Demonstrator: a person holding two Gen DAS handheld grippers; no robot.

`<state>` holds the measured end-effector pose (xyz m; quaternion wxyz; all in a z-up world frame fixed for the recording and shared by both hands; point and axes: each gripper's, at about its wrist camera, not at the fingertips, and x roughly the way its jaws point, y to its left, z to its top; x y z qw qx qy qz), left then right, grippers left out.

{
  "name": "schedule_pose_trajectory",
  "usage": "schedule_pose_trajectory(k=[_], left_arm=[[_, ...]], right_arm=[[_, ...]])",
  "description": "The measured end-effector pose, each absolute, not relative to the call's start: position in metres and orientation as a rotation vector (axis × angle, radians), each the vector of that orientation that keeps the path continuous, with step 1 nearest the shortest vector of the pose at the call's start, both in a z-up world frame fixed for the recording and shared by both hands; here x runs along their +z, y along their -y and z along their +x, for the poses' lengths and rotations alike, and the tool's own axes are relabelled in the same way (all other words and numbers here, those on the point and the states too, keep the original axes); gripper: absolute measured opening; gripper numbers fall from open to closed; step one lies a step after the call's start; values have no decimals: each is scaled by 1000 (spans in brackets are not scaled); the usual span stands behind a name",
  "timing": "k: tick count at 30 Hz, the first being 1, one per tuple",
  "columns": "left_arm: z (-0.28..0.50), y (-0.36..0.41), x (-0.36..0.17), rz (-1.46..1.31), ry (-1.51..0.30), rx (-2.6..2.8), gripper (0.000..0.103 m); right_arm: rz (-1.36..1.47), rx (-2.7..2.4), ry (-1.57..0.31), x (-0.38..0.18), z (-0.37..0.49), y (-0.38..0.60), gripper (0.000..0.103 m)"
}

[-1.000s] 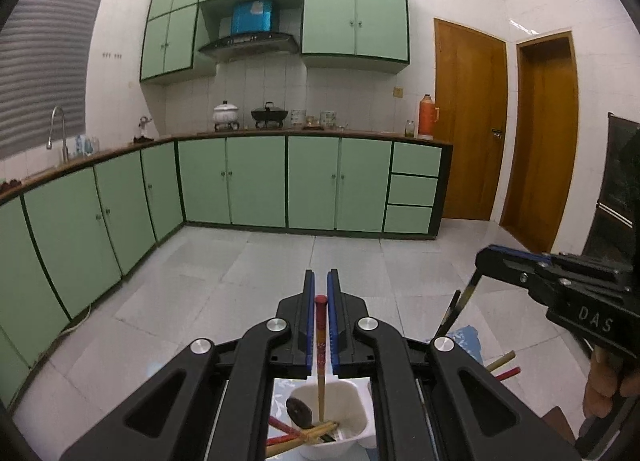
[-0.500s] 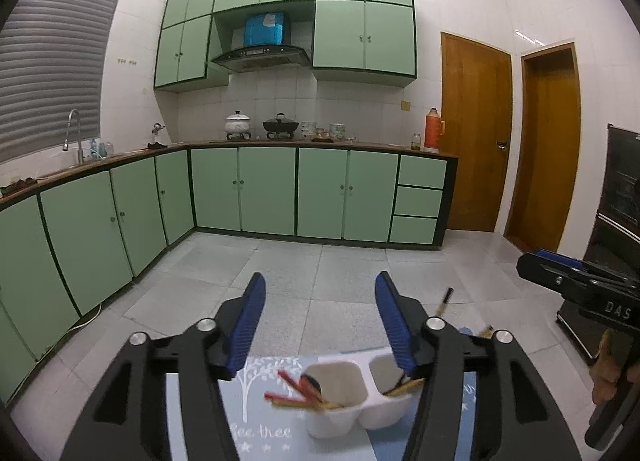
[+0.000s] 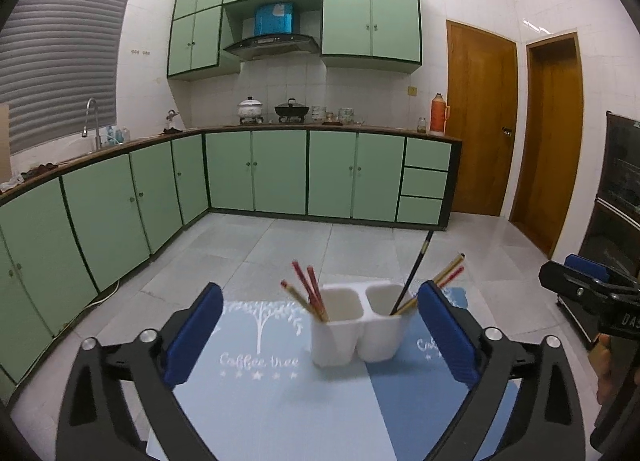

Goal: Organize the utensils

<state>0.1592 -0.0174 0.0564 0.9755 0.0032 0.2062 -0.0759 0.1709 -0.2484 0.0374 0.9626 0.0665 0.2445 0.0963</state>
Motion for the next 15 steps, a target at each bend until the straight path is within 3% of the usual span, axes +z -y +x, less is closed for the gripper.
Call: schedule_pose_trajectory(k=[15], left_arm=[[111, 20, 60, 27, -432, -168, 97]], right_arm=[[94, 227, -569, 40, 133, 230, 98]])
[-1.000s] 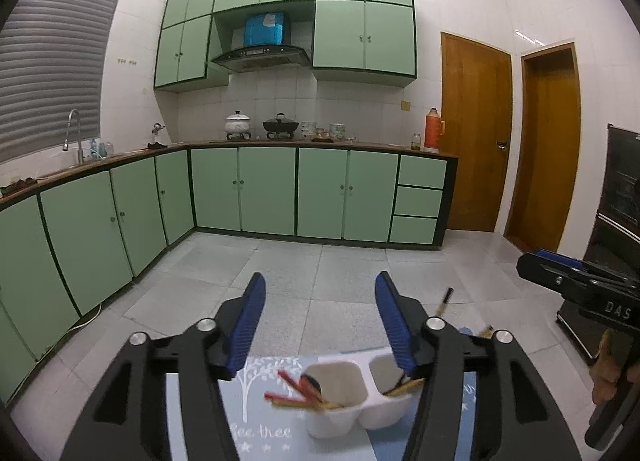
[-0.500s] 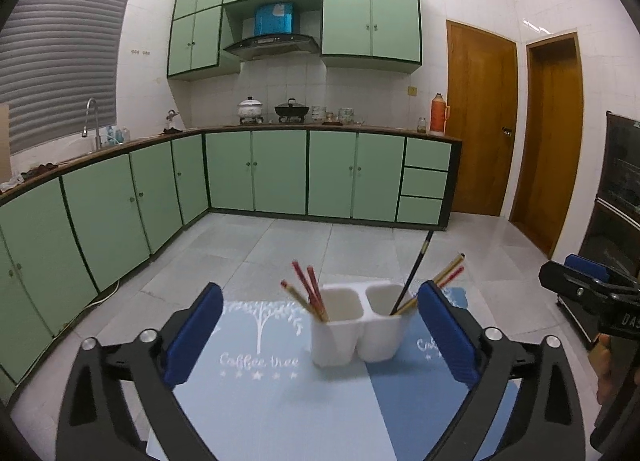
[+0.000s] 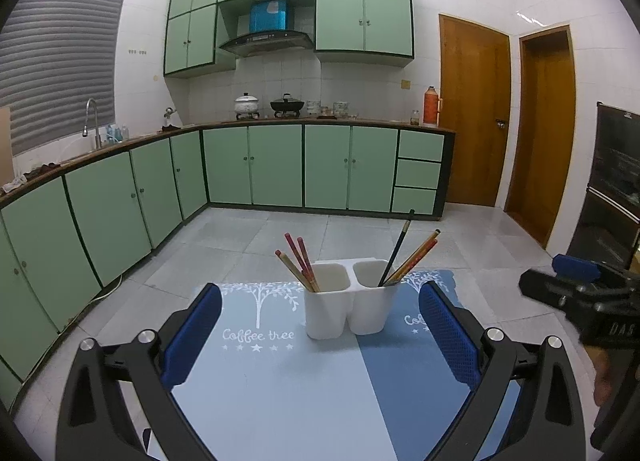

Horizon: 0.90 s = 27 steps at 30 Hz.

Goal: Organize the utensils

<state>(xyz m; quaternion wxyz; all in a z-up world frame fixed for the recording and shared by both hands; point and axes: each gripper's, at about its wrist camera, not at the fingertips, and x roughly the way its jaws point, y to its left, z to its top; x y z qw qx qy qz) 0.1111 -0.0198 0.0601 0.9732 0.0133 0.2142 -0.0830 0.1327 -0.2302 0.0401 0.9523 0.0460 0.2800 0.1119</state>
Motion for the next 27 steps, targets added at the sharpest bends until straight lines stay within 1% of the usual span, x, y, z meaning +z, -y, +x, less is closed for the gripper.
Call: schedule_pose_trajectory(k=[12, 27], left_arm=[[99, 18, 64, 36, -429, -164, 97], [96, 18, 63, 23, -427, -154, 97]], right_arm=[[70, 267, -551, 52, 124, 220, 98], [65, 272, -556, 50, 125, 218, 98]])
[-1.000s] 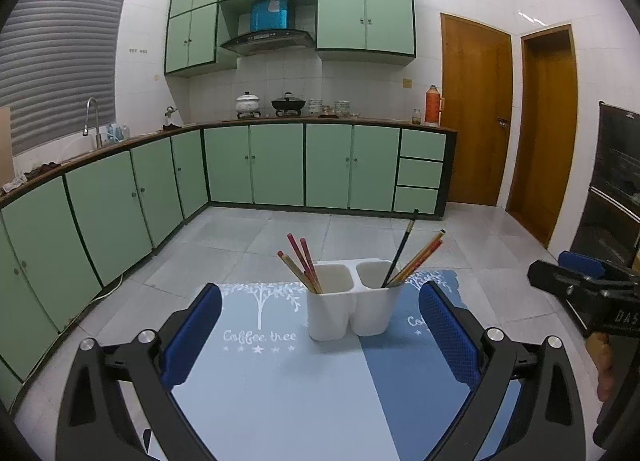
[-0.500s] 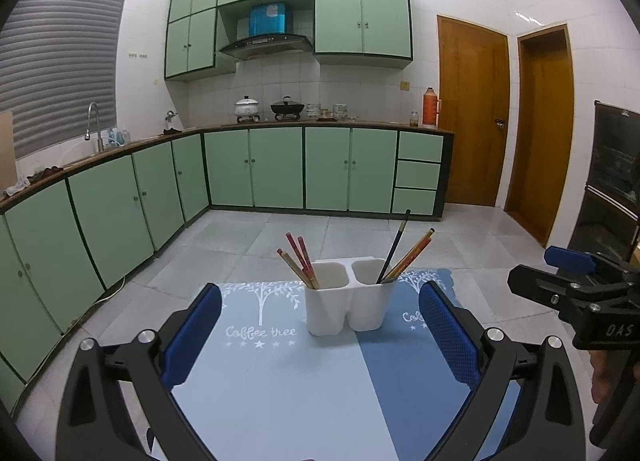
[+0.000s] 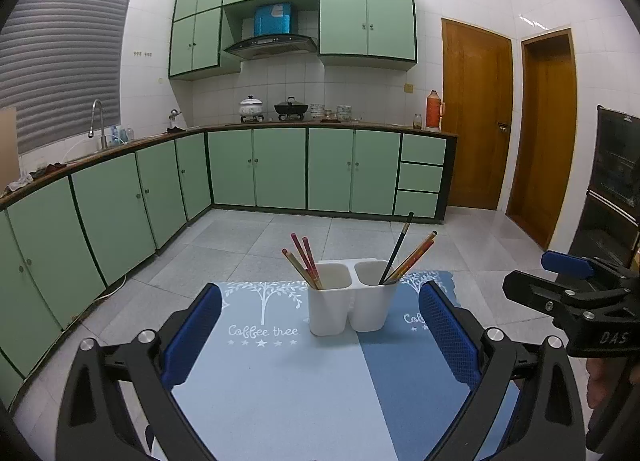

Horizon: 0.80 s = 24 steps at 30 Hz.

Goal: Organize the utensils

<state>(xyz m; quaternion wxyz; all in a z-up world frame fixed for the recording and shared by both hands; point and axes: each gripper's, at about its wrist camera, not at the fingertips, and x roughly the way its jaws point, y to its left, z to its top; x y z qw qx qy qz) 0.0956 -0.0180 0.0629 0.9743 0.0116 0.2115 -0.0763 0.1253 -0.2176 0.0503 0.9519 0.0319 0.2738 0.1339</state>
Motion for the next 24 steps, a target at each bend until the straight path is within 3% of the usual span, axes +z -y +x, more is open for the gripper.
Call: schedule_pose_trajectory(k=[24], left_arm=[[94, 17, 65, 21, -431, -156, 97]], right_arm=[[65, 276, -563, 48, 127, 213, 98]])
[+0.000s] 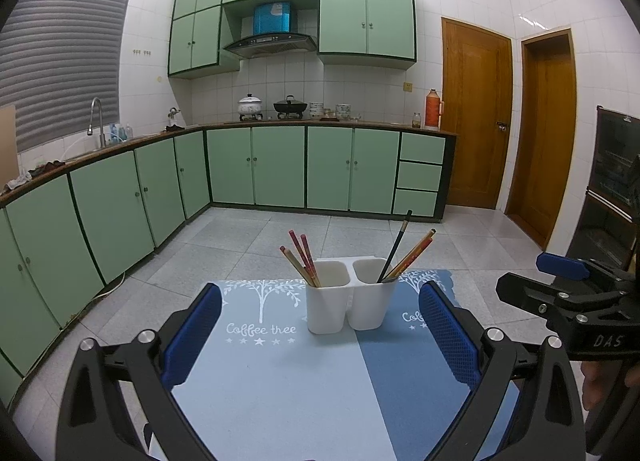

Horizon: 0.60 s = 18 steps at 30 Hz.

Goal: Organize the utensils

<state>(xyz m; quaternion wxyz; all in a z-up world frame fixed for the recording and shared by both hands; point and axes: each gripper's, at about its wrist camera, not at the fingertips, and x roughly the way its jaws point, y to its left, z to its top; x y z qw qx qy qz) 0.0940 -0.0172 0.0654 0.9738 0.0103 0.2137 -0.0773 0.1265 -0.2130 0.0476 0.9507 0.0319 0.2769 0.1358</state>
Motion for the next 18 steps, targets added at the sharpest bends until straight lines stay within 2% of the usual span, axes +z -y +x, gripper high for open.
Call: schedule_pose_trajectory(k=[18], left_arm=[[93, 18, 65, 17, -437, -156, 97]], right_arm=[[64, 276, -563, 48, 127, 212, 98]])
